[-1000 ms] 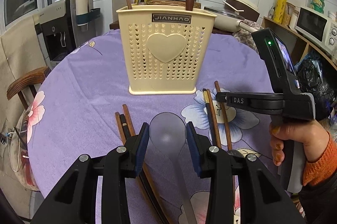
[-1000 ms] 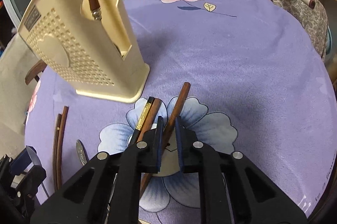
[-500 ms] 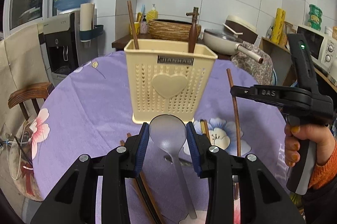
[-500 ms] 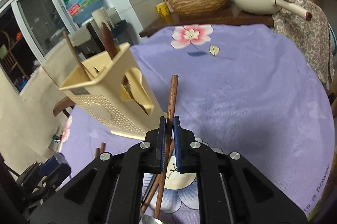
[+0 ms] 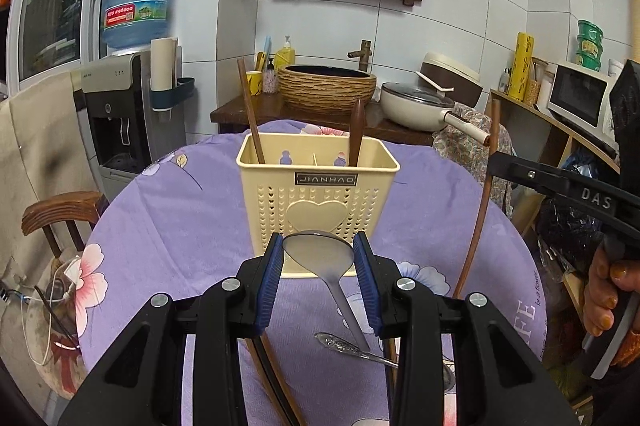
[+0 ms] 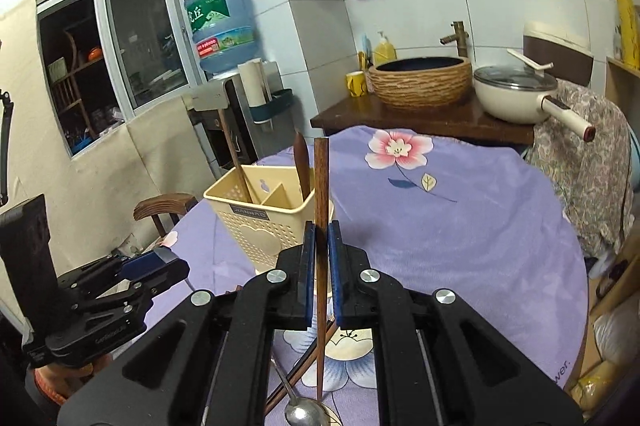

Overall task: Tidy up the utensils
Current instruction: 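Carry the spoon and chopstick over the cream holder and release both into it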

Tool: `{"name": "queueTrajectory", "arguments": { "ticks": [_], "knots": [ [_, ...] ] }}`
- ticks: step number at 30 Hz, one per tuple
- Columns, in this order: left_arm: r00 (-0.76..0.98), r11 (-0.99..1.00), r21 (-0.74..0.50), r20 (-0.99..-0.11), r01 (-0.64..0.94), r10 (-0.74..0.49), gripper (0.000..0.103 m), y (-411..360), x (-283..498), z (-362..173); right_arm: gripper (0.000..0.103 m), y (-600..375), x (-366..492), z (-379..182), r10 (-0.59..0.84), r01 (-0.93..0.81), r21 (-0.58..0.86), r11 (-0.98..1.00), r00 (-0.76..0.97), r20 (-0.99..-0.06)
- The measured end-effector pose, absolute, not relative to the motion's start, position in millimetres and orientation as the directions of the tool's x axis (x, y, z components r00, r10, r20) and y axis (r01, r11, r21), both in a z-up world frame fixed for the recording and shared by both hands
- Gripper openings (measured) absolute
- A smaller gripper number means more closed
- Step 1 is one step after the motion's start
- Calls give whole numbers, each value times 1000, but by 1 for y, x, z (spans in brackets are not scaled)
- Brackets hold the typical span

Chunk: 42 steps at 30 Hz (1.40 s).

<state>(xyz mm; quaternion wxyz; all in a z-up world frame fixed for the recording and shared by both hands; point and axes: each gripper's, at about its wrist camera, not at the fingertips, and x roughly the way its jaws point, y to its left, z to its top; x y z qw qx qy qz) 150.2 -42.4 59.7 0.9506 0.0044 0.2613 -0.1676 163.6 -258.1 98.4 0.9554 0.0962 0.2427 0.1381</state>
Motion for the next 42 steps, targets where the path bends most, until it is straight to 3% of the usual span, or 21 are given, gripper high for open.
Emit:
{"name": "queueTrajectory", "arguments": {
  "ticks": [8, 16, 26, 42],
  "knots": [
    [820, 943, -75, -474, 324, -320, 35, -36, 156, 86, 7, -254, 161, 127, 337, -259, 236, 936, 851, -403],
    [859, 946, -92, -398, 312, -322, 35, -18, 177, 156, 7, -244, 170, 186, 374, -319, 204, 925, 858, -354],
    [909, 972, -84, -346, 217, -233, 35, -19, 223, 207, 7, -229, 200, 258, 295, -265, 150, 953, 925, -241],
    [887, 984, -5, -432, 179, -163, 35, -41, 253, 139, 7, -208, 249, 181, 241, -198, 156, 968, 908, -344]
  ]
}}
